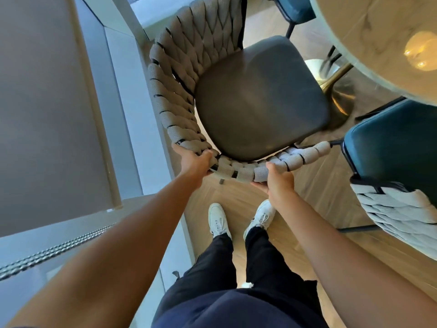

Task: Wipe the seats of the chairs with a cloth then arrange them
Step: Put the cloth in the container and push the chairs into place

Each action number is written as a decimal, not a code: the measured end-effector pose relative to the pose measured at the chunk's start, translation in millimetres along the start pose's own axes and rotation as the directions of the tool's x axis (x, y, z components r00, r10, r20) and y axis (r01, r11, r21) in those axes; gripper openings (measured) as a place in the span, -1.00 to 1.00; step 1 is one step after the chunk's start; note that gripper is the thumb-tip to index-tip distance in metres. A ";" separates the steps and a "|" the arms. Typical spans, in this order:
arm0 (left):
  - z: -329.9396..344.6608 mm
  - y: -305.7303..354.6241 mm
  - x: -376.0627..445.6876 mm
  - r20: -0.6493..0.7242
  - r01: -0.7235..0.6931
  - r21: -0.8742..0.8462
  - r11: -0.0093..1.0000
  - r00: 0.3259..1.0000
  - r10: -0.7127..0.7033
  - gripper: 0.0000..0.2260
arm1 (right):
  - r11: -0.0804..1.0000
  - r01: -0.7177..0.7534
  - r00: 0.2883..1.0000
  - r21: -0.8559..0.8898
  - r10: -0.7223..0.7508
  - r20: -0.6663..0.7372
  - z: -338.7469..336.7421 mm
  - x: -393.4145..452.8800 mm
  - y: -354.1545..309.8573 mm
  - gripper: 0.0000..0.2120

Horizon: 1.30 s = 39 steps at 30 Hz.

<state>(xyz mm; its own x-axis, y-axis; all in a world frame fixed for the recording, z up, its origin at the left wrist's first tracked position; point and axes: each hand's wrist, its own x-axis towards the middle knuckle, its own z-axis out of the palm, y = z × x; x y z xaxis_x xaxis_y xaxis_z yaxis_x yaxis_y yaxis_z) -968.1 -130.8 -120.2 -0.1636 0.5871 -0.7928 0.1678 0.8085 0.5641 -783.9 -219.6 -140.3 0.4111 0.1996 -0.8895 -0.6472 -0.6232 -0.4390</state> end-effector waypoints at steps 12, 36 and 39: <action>-0.2 18.7 6.6 0.020 0.014 0.007 1.000 1.000 -0.014 -0.08 | 0.998 -0.005 1.000 0.066 0.003 0.023 12.1 5.1 -2.2 -0.62; -7.7 10.0 9.9 -0.061 -0.096 0.121 0.988 0.993 0.104 -0.13 | 0.974 -0.043 0.988 -0.221 0.074 0.133 -12.5 -7.7 -21.0 -0.64; -9.7 6.5 0.2 -0.170 -0.243 0.440 0.865 0.923 0.345 -0.17 | 0.904 0.043 0.985 -0.425 0.033 0.168 -33.9 -17.7 -27.3 -0.64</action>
<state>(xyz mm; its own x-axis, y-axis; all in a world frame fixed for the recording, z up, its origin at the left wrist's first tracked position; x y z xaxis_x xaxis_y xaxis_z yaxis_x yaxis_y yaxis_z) -976.4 -125.0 -114.4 -0.2582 0.8280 -0.4977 0.6123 0.5388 0.5786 -751.7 -231.8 -108.3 0.2759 0.3037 -0.9120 -0.2946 -0.8764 -0.3809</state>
